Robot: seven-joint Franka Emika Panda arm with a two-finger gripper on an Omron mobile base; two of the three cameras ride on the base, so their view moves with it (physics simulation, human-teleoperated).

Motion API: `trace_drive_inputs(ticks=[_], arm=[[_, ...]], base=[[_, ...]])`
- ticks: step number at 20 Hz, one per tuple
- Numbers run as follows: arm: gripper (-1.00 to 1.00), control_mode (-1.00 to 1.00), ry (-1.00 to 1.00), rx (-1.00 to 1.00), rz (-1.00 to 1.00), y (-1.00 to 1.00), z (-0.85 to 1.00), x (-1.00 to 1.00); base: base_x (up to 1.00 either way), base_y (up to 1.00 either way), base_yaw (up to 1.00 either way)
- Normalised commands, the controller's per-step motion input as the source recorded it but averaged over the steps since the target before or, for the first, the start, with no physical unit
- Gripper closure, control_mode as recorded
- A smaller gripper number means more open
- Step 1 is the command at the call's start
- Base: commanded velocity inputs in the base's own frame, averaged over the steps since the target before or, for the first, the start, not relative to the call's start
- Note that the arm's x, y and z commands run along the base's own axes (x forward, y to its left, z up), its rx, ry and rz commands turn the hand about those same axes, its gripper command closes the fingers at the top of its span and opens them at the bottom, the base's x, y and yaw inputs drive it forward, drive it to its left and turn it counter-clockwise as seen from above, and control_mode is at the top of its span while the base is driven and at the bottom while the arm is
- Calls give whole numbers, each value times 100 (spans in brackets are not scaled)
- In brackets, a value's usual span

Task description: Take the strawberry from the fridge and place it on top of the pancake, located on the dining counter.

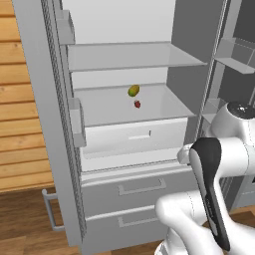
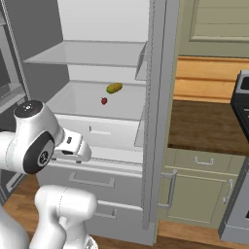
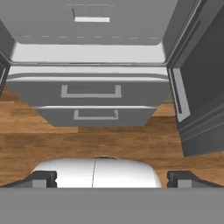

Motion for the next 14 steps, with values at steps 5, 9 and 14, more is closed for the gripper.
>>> trace_drive_inputs(ticks=[5, 9, 14], arm=[[-100, -100, 0, 0, 0, 0, 0, 0], [-100, -100, 0, 0, 0, 0, 0, 0], [-100, -100, -2, 0, 0, 7, 0, 3]], base=[[0, 0, 0], [0, 0, 0], [0, 0, 0]])
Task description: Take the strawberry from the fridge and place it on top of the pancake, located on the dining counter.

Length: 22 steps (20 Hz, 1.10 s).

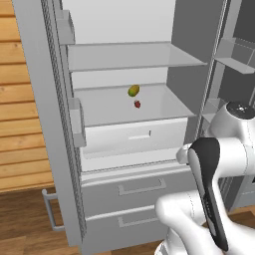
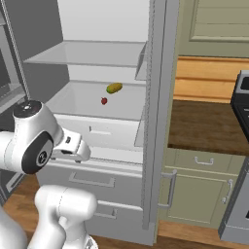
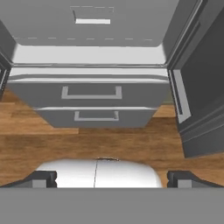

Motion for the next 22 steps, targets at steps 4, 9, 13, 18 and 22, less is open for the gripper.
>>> trace_drive_inputs(ticks=[4, 9, 13, 18, 22], arm=[[-100, 100, 0, 0, 0, 0, 0, 0], [-100, 100, 0, 0, 0, 0, 0, 0], [-100, 100, 0, 0, 0, 0, 0, 0], [-100, 100, 0, 0, 0, 0, 0, 0], [-100, 100, 0, 0, 0, 0, 0, 0]], base=[[13, 46, 0], [27, 33, 0], [32, 0, 0], [57, 0, 0], [60, 0, 0]])
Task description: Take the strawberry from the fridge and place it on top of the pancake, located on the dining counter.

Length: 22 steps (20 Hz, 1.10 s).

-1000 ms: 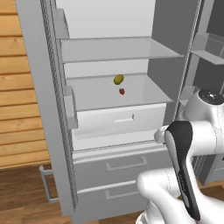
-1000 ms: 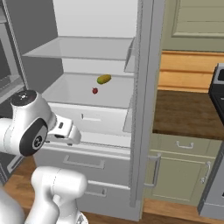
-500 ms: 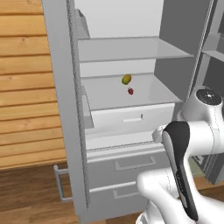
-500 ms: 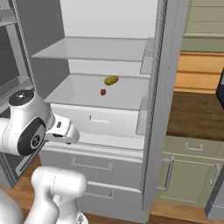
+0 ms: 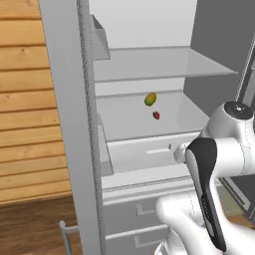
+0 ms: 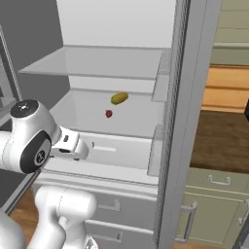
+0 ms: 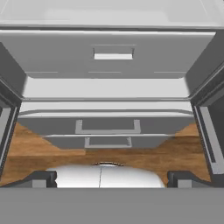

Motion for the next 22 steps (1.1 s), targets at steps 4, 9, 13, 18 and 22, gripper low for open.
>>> trace_drive_inputs(ticks=[4, 9, 13, 18, 22], arm=[[-100, 100, 0, 0, 0, 0, 0, 0], [-100, 100, 0, 0, 0, 0, 0, 0], [-100, 100, 0, 0, 0, 0, 0, 0], [-100, -100, -10, 0, -1, 0, 0, 12], [-100, -100, -13, 0, -1, 0, 0, 52]], base=[[58, 0, 0], [52, 0, 0], [41, 0, 0], [11, 0, 0], [0, 0, 0]])
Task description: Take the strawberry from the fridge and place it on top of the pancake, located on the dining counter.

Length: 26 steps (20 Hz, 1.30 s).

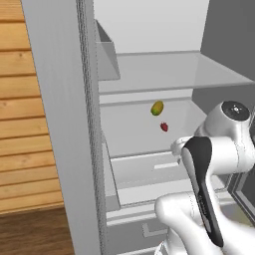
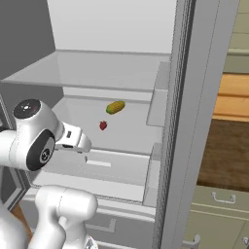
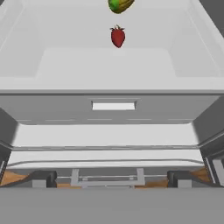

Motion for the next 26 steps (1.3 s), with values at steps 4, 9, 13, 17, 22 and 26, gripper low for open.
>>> trace_drive_inputs(ticks=[4, 9, 13, 17, 22, 26], arm=[[-100, -100, -14, 5, -2, -17, -1, 83], [-100, -100, -28, 0, -1, -6, -14, 67], [-100, -100, -20, 0, -4, 0, -27, 66], [-100, -100, 6, 0, -1, -13, 1, 53], [-100, -100, 15, 0, 0, -10, 8, 39], [-100, -100, 15, 1, 0, -6, 10, 27]], base=[[0, 0, 0], [0, 0, 0], [0, 0, 0], [0, 0, 0], [0, 0, 0], [0, 0, 0]])
